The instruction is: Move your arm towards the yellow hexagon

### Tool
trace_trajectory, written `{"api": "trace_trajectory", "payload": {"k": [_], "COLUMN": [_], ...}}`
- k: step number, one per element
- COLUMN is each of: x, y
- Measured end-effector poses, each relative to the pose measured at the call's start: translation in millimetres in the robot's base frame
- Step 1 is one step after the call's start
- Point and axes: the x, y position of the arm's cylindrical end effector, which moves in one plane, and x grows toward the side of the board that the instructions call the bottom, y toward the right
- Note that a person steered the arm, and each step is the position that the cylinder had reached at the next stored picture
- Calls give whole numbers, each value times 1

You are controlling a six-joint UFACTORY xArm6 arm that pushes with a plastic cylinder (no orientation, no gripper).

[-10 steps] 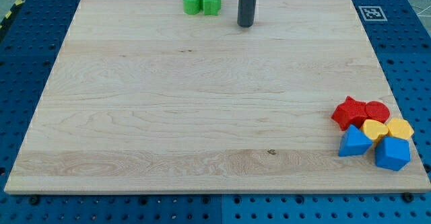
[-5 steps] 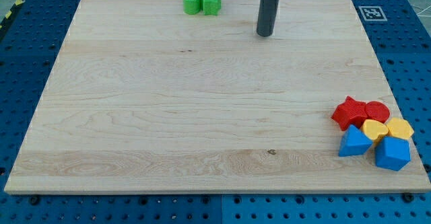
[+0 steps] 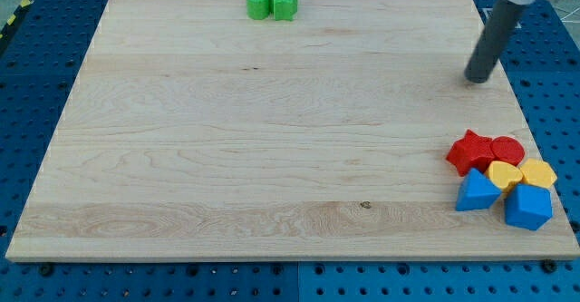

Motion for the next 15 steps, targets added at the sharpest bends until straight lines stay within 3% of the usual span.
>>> {"api": "trace_trajectory", "payload": {"k": [3,11,15], "x": [37,164,172], "y": [79,79,46]}}
